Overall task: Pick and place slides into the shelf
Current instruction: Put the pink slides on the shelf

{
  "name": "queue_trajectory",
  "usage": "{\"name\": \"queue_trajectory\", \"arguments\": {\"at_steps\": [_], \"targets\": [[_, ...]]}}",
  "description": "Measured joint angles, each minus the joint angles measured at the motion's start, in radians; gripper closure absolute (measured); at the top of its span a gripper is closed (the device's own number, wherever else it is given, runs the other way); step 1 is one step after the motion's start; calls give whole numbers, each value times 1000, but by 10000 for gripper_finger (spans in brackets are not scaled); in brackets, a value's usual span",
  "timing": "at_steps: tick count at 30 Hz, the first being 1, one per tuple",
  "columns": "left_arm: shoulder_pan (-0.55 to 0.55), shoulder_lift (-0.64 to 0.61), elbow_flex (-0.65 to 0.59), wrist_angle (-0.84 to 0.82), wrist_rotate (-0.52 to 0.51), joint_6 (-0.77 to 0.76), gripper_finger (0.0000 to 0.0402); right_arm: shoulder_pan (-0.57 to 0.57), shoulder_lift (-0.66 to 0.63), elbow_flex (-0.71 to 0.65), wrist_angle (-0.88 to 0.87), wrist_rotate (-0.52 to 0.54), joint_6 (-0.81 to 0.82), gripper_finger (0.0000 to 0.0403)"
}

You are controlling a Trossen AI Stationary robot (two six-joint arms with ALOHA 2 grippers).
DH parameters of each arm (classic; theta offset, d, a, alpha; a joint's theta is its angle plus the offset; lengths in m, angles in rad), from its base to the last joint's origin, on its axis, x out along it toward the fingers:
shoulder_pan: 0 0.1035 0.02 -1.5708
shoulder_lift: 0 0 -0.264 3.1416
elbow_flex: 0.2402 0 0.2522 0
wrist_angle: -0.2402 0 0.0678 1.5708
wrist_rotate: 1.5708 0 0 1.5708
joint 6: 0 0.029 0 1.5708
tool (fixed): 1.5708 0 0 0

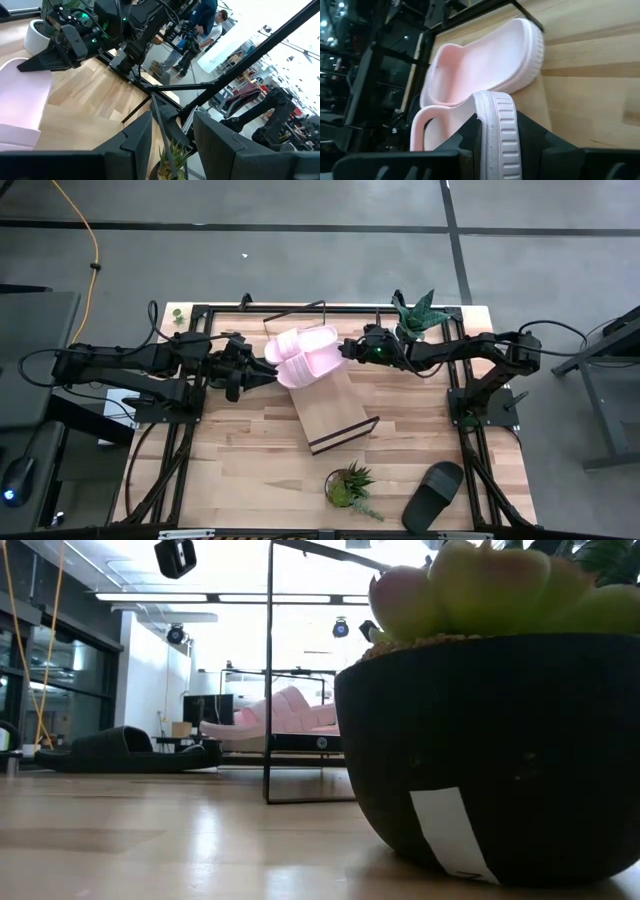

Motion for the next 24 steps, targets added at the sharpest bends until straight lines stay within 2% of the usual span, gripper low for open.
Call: {"name": "queue_trajectory", "arguments": {"at_steps": [12,24], "targets": [[0,0,0,0,0,0,269,-26,0,0,3,-34,-2,333],[0,0,0,1,-7,0,269,-36,0,0,15,-30,-4,289]]}}
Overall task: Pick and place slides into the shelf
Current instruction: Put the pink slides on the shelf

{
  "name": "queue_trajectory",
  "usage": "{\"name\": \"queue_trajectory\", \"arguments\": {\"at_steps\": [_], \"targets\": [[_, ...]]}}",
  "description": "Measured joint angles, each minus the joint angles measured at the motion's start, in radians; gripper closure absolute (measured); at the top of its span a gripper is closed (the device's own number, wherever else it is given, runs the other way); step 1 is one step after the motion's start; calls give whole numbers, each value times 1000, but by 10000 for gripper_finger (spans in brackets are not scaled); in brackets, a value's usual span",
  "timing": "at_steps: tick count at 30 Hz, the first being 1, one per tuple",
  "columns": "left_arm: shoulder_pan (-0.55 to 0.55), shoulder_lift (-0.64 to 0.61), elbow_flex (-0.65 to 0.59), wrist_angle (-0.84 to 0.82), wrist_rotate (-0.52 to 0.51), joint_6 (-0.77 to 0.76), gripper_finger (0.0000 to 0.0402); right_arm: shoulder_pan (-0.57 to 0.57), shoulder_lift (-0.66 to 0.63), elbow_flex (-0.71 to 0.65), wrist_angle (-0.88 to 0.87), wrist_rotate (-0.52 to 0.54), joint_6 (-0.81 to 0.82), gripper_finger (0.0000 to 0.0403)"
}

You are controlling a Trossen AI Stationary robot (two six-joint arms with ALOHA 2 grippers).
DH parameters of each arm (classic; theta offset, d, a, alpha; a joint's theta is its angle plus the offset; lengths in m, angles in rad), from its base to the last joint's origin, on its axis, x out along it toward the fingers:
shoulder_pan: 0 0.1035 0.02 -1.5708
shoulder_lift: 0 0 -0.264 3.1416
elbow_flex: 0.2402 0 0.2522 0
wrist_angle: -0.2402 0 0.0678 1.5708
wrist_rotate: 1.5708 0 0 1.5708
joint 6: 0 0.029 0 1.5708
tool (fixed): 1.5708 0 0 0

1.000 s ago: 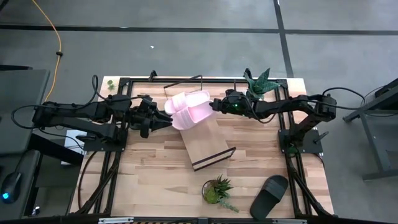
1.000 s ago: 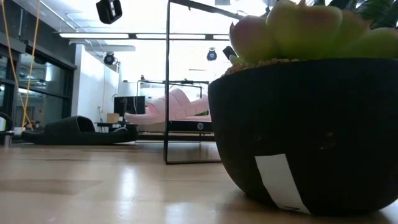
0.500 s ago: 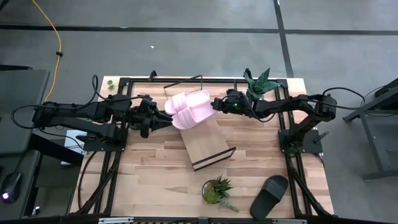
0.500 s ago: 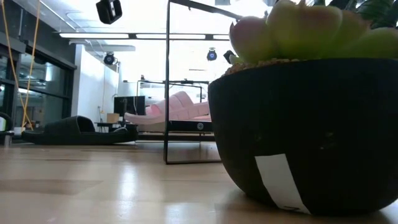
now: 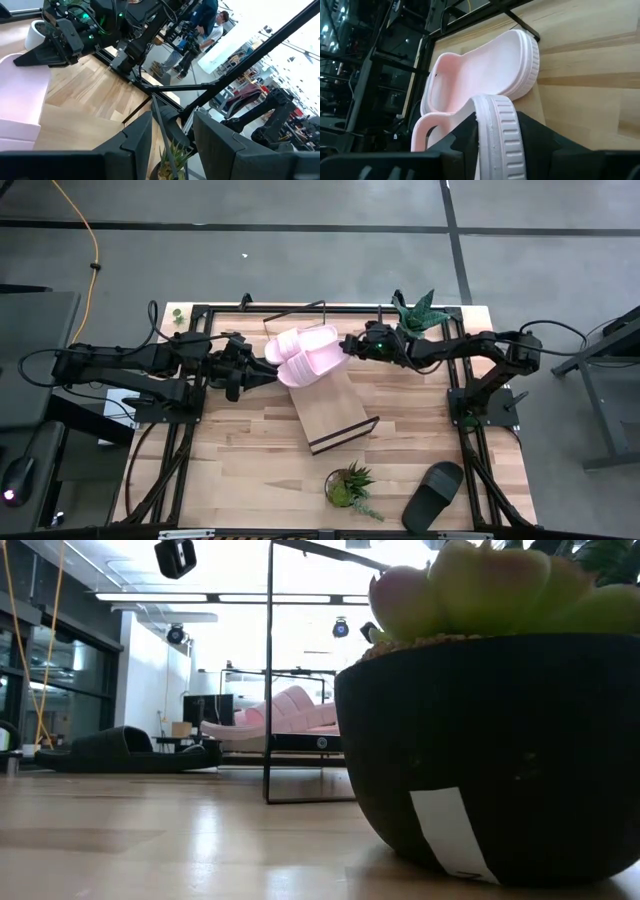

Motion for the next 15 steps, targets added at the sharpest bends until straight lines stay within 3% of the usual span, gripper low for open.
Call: {"name": "queue_trajectory", "arguments": {"at_steps": [9,15], "targets": [[0,0,0,0,-1,0,269,-5,0,0,-14,-18,-22,230],[0,0,0,0,-1,0,269,-4,0,0,-63,27,-25,220]]}}
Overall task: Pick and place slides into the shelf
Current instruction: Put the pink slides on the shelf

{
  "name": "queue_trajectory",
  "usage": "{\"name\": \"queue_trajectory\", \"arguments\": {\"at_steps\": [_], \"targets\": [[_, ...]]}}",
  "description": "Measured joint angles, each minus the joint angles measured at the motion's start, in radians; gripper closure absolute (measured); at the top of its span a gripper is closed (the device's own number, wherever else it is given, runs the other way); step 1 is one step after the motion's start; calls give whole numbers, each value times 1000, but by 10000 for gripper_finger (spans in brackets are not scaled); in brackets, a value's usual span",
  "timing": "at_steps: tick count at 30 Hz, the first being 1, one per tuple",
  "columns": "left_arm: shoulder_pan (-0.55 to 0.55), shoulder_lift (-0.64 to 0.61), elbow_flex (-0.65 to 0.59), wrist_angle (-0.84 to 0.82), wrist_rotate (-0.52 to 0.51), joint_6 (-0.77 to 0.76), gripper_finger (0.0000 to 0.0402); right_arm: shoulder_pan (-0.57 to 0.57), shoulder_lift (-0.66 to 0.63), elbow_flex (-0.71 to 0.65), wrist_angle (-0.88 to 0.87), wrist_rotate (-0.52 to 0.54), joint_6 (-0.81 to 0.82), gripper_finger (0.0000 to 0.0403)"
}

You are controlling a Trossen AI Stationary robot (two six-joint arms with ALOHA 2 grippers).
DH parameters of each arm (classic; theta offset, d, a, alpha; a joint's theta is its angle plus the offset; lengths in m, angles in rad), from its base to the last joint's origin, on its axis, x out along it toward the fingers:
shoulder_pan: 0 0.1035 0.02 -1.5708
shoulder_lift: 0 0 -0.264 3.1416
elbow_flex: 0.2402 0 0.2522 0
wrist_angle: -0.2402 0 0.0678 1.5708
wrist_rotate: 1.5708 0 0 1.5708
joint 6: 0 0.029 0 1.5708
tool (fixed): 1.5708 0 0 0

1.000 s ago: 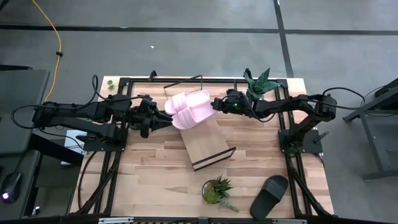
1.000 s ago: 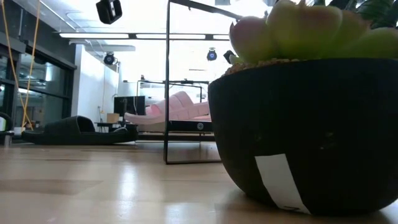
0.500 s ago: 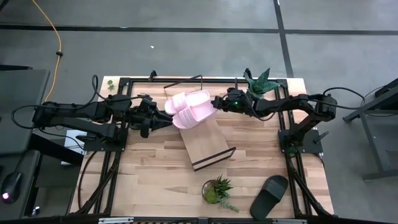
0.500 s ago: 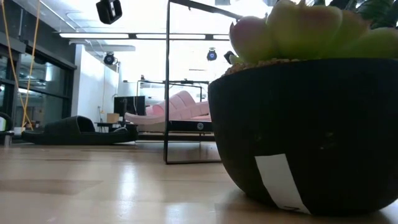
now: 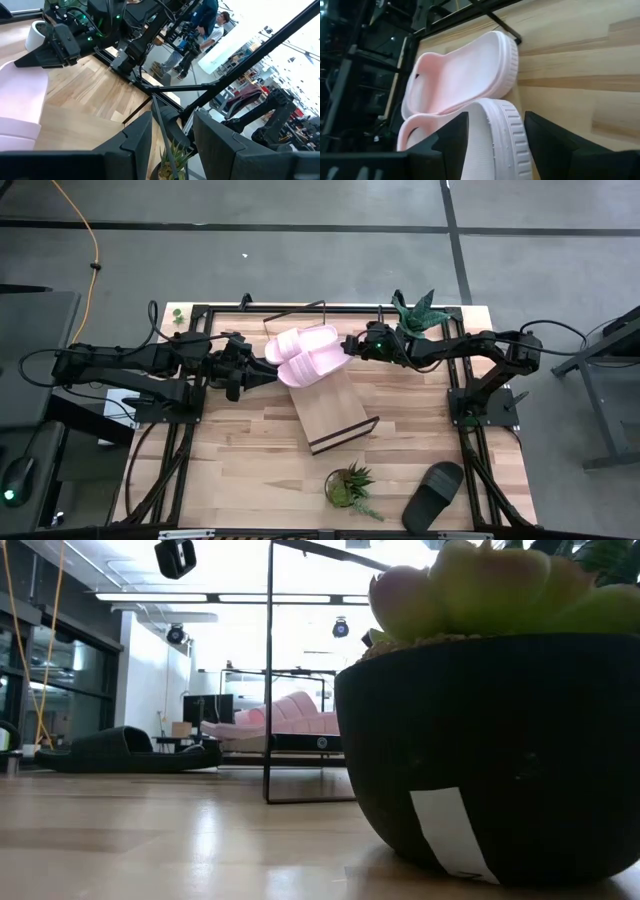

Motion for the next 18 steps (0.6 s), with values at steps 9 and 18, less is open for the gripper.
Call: {"name": "queue_trajectory", "arguments": {"at_steps": [9,18], "targets": [[0,0,0,0,0,0,269,1,0,105,-228,44,-134,219],[0,0,0,0,0,-1,269,9,-1,181,-370,-48,-207,219]]}}
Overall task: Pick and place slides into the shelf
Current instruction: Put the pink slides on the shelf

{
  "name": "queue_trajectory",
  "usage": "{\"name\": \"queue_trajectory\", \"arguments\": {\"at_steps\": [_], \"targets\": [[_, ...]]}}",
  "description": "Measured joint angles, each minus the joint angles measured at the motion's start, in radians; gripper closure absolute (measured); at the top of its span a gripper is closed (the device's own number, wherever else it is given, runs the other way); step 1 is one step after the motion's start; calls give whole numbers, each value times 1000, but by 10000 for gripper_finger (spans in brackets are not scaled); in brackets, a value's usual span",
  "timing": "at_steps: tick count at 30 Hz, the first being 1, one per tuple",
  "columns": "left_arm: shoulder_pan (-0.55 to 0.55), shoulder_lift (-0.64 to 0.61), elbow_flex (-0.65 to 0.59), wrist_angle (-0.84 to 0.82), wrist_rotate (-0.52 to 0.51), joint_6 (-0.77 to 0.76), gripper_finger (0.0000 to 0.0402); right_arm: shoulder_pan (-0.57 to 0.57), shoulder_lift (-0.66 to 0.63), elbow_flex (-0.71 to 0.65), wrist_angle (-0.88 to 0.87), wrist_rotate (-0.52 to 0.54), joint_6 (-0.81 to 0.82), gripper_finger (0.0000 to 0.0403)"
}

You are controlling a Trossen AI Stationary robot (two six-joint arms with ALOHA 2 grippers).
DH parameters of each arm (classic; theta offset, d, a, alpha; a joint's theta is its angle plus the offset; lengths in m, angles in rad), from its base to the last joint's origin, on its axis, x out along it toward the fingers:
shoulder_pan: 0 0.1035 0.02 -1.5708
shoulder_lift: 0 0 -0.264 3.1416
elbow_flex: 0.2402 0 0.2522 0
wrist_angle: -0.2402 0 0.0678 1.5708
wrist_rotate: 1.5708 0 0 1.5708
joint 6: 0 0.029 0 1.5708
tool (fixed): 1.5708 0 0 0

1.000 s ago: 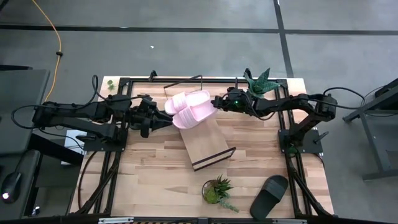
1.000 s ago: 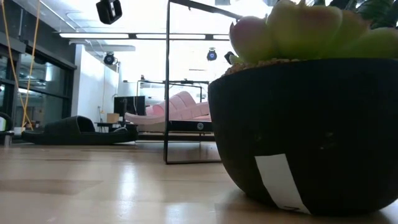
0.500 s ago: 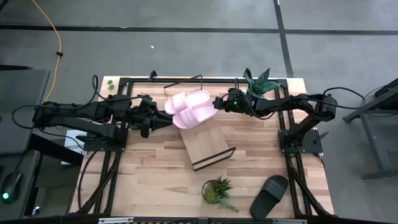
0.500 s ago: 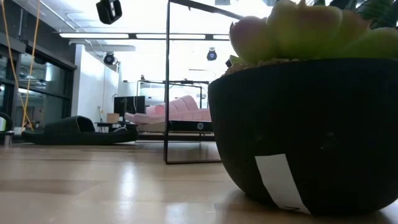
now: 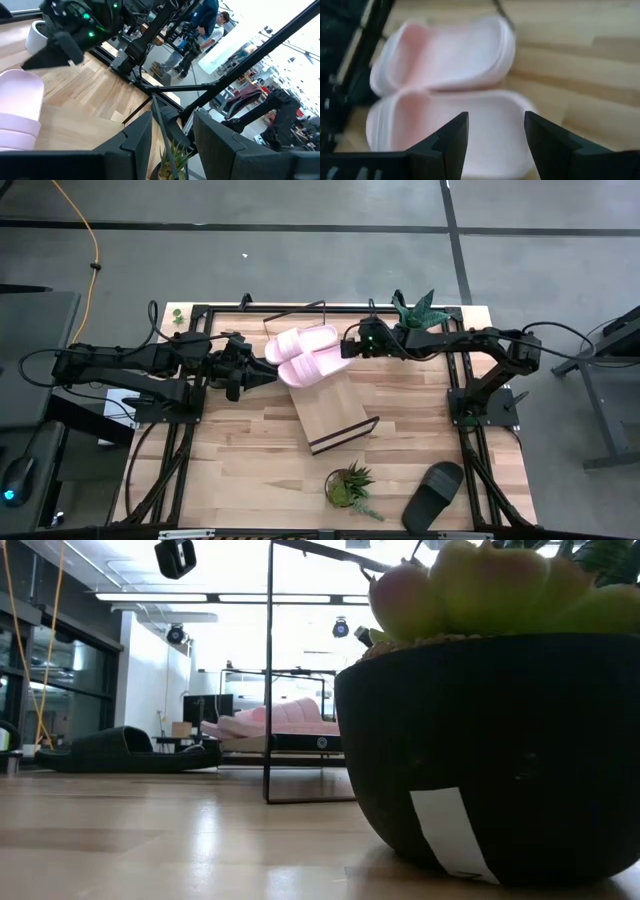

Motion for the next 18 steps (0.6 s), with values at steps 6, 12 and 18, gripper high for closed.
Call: {"name": "queue_trajectory", "arguments": {"at_steps": [6,12,18], "targets": [[0,0,0,0,0,0,269,59,0,2,-32,-37,-47,224],[0,0,0,0,0,0,269,74,0,2,-130,-98,-17,244],[0,0,0,0,0,-1,269,73,0,2,-137,-111,-2,249]]}}
